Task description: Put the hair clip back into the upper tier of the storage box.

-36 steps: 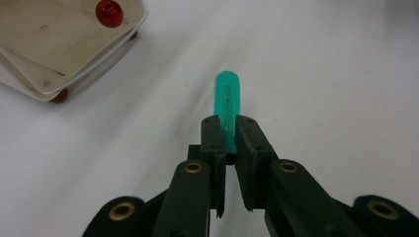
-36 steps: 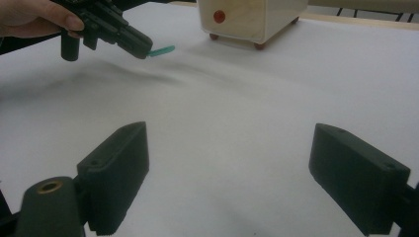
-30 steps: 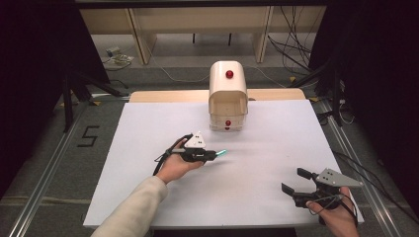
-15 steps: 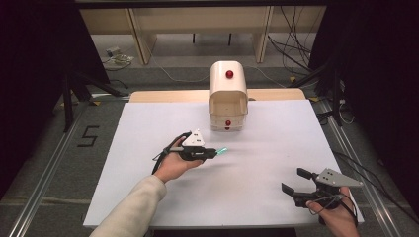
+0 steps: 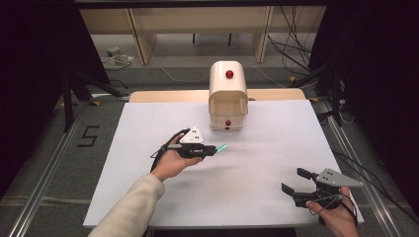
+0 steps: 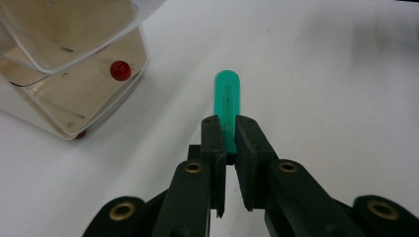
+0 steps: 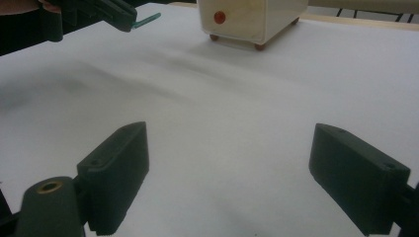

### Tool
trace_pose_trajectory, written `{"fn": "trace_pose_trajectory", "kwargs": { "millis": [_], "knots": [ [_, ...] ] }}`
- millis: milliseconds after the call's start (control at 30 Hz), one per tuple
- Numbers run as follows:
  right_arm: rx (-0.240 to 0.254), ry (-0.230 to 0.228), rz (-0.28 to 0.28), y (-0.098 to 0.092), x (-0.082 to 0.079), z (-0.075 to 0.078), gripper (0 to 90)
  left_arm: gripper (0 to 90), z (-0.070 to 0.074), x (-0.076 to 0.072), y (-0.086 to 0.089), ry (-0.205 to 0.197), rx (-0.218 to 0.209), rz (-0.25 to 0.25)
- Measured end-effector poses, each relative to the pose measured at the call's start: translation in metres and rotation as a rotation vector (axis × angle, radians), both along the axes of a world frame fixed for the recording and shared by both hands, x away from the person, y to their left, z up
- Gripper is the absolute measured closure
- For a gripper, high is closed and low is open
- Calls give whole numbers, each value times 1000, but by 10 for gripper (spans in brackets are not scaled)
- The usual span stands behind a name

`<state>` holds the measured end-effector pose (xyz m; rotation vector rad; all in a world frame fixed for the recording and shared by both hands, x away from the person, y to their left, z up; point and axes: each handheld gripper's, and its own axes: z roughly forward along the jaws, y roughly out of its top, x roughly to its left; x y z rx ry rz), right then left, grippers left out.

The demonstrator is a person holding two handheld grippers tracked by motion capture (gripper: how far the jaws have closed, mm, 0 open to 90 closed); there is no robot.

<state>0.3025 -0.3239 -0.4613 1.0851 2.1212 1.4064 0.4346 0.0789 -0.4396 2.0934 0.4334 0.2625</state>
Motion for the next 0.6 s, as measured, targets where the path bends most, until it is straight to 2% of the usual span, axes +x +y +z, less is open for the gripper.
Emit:
{"fn": "trace_pose_trajectory", "kwargs": {
  "millis": [600],
  "knots": [
    [4,-1,2,1,1,-1,163,828,18,-3,-2,-11,-1,-4]
  ]
}}
